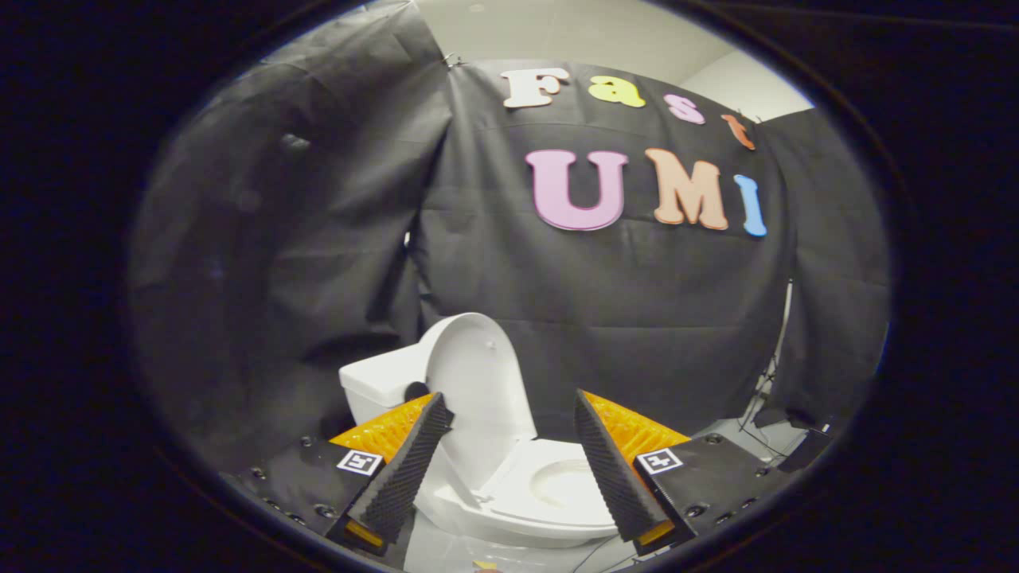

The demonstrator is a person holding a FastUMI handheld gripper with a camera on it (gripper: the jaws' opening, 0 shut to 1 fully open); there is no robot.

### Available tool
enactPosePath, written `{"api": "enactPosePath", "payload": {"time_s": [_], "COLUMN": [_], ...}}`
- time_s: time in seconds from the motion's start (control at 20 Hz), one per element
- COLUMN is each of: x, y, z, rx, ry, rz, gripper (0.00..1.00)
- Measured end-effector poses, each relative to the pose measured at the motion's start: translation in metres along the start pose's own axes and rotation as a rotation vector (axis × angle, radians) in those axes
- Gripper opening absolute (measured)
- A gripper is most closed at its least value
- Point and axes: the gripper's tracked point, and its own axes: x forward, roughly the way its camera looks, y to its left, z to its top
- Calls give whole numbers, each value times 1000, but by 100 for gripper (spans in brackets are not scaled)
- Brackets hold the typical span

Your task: Open the toilet lid.

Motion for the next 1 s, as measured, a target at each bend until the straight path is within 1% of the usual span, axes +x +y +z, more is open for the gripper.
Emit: {"api": "enactPosePath", "payload": {"time_s": [0.1,0.25,0.5,0.6,0.65,0.75,0.9,1.0], "x": [-10,-21,-37,-41,-42,-42,-40,-44], "y": [-34,-72,-107,-125,-138,-170,-184,-201], "z": [4,4,15,19,19,11,2,-1], "rx": [0,15,37,28,12,7,8,1], "ry": [-7,-6,-23,-32,-24,13,35,11], "rz": [-55,-110,-126,-133,-142,-194,-154,-156], "gripper": [100,100,100,100,100,100,99,99]}}
